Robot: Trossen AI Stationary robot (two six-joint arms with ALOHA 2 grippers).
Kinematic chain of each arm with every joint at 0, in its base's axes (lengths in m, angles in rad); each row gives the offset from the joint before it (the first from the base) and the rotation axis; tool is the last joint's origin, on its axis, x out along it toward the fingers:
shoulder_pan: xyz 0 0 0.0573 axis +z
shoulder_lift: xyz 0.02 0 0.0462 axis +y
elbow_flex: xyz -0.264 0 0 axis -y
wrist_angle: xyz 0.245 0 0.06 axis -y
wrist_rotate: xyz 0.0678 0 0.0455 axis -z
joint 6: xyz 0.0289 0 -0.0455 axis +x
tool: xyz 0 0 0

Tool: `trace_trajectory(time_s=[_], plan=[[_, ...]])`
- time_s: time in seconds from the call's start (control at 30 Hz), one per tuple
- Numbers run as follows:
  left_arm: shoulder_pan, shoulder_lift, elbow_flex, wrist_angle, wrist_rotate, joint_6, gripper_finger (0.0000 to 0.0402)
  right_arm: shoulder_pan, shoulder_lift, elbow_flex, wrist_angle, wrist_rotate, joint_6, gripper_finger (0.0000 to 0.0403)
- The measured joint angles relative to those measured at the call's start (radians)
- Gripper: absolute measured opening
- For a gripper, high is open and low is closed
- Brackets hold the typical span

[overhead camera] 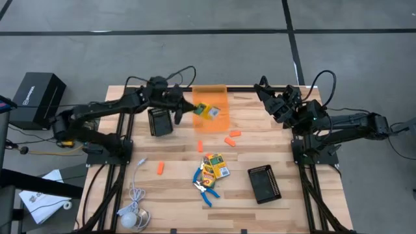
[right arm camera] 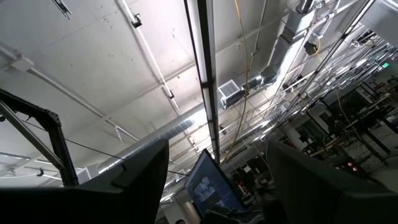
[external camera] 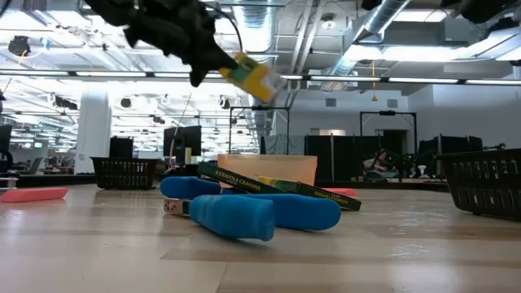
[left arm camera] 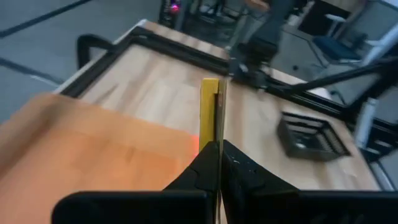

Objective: Pick & Place School Supplies
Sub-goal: Put the bottom yellow crayon box into the orange bin

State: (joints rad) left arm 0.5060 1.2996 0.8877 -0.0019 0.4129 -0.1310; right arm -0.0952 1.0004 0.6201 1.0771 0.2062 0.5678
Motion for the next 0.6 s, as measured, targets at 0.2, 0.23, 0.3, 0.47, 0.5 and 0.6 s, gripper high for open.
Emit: trace_trajectory(time_s=[0.2, 0.23, 0.3, 0.47, 0.5, 0.6], plan=[[0.019, 0.207, 0.047, 0.069, 0.001, 0.003, 0.0, 0.0, 0.0, 0.0, 0.0, -0.002, 0.0, 0.026], [0.019, 0.241, 0.06, 0.071, 0.0, 0.012, 0.0, 0.0, 0.0, 0.0, 0.0, -0.002, 0.0, 0.026], [0.019, 0.3, 0.085, 0.074, -0.01, 0.035, 0.0, 0.0, 0.0, 0.0, 0.0, -0.002, 0.0, 0.026], [0.026, 0.423, 0.149, 0.074, -0.022, 0.072, 0.0, 0.001, 0.0, 0.0, 0.0, -0.002, 0.0, 0.026], [0.029, 0.438, 0.155, 0.076, -0.022, 0.073, 0.0, 0.001, 0.0, 0.0, 0.0, -0.002, 0.0, 0.026], [0.045, 0.466, 0.162, 0.078, -0.022, 0.082, 0.0003, 0.001, 0.0, 0.0, 0.0, -0.002, 0.0, 0.026]])
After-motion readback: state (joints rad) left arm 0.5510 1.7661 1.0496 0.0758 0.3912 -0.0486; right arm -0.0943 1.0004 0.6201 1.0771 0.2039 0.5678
